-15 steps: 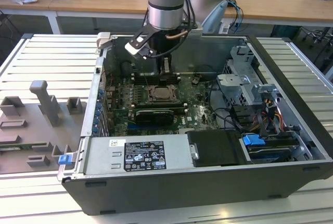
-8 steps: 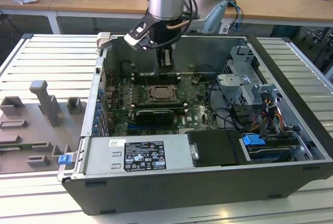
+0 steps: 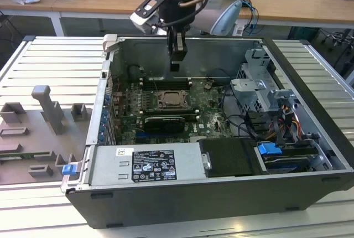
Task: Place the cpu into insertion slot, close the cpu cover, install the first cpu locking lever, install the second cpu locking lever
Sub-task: 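Install the first cpu locking lever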
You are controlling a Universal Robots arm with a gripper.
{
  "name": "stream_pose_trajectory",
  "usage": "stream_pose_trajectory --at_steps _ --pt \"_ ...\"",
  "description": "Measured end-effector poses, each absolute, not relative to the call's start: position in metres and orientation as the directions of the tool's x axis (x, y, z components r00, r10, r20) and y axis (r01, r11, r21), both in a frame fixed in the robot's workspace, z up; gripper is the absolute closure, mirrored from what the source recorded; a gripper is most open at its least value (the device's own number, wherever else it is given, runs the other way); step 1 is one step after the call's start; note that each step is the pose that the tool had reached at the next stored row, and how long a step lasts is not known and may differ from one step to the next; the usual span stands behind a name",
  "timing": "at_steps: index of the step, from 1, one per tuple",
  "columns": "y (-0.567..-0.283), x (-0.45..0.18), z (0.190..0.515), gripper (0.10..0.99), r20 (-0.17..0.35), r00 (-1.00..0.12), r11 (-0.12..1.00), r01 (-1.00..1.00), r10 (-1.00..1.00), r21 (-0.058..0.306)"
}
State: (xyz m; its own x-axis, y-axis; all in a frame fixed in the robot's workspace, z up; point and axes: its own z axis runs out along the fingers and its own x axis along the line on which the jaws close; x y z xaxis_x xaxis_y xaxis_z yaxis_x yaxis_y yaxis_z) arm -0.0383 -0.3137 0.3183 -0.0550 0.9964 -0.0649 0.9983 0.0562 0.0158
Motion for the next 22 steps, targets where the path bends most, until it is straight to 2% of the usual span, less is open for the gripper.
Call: stream_pose_trajectory --at_steps 5,10,15,22 --pt "-0.3136 -0.0387 0.3229 0.98 -0.066 -0.08 0.081 0.997 0.995 0.016" --pt "-0.3137 -0.0389 0.322 0.98 -0.066 -0.218 0.219 0.976 0.974 0.016" --pt "-0.3137 -0.0401 0.3172 0.98 -0.066 -0.262 0.263 0.965 0.963 0.016" --pt "-0.3136 -0.0402 0.3131 0.98 -0.066 -0.419 0.421 0.907 0.906 0.016"
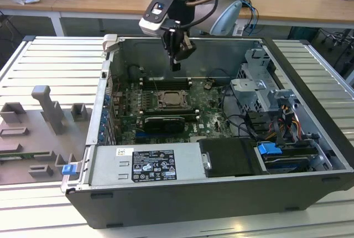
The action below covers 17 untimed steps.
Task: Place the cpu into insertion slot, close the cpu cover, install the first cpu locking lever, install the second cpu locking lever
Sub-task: 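Install the first cpu locking lever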
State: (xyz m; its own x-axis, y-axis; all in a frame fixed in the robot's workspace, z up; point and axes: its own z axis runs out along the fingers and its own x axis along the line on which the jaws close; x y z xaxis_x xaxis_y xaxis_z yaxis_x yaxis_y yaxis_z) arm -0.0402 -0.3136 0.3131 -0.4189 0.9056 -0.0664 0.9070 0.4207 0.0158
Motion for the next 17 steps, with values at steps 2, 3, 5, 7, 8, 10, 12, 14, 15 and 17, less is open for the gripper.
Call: stream_pose_trajectory --at_steps 2,3,5,7,8,10,12,14,15,17 --pt "-0.3137 -0.0402 0.3131 0.98 -0.066 -0.453 0.455 0.89 0.889 0.016" --pt "-0.3136 -0.0402 0.313 0.98 -0.066 -0.469 0.471 0.882 0.881 0.016" --pt "-0.3136 -0.0402 0.313 0.98 -0.066 -0.486 0.488 0.872 0.871 0.016" --pt "-0.3136 -0.0402 0.313 0.98 -0.066 -0.5 0.502 0.865 0.864 0.016" --pt "-0.3136 -0.0402 0.313 0.98 -0.066 -0.505 0.507 0.862 0.861 0.016" --pt "-0.3137 -0.0402 0.3129 0.98 -0.066 -0.514 0.516 0.857 0.855 0.016" --pt "-0.3137 -0.0402 0.3128 0.98 -0.066 -0.522 0.524 0.852 0.85 0.016" --pt "-0.3137 -0.0402 0.3127 0.98 -0.066 -0.531 0.533 0.846 0.845 0.016" --pt "-0.3137 -0.0402 0.3126 0.98 -0.066 -0.535 0.537 0.843 0.842 0.016" --pt "-0.3137 -0.0402 0.3124 0.98 -0.067 -0.546 0.548 0.836 0.835 0.016"
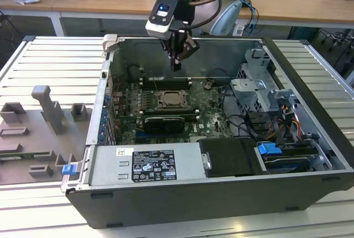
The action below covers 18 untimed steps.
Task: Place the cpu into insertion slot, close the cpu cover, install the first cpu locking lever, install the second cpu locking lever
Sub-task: 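Install the first cpu locking lever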
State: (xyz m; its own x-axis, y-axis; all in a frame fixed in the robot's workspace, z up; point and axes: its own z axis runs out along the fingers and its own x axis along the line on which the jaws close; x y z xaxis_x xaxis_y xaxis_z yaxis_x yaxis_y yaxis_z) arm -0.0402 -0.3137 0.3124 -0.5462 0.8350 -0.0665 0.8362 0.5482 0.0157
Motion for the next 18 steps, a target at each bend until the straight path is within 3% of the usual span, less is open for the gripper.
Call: stream_pose_trajectory --at_steps 18 --pt "-0.3137 -0.0402 0.3111 0.98 -0.066 -0.667 0.669 0.743 0.742 0.016"
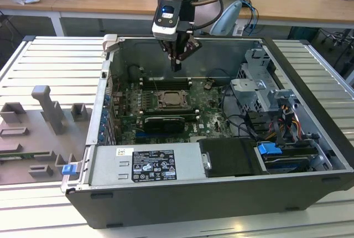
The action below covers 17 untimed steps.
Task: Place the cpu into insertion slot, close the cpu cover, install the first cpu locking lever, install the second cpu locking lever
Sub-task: 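Install the first cpu locking lever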
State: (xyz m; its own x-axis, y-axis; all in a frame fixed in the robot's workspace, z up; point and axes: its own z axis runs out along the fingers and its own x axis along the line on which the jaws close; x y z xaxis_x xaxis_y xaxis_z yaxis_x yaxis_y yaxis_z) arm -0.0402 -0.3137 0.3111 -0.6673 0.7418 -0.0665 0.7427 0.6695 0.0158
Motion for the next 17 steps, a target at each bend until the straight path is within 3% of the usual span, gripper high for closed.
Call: stream_pose_trajectory --at_steps 17 --pt "-0.3137 -0.0401 0.3097 0.98 -0.066 -0.905 0.907 0.42 0.42 0.016"
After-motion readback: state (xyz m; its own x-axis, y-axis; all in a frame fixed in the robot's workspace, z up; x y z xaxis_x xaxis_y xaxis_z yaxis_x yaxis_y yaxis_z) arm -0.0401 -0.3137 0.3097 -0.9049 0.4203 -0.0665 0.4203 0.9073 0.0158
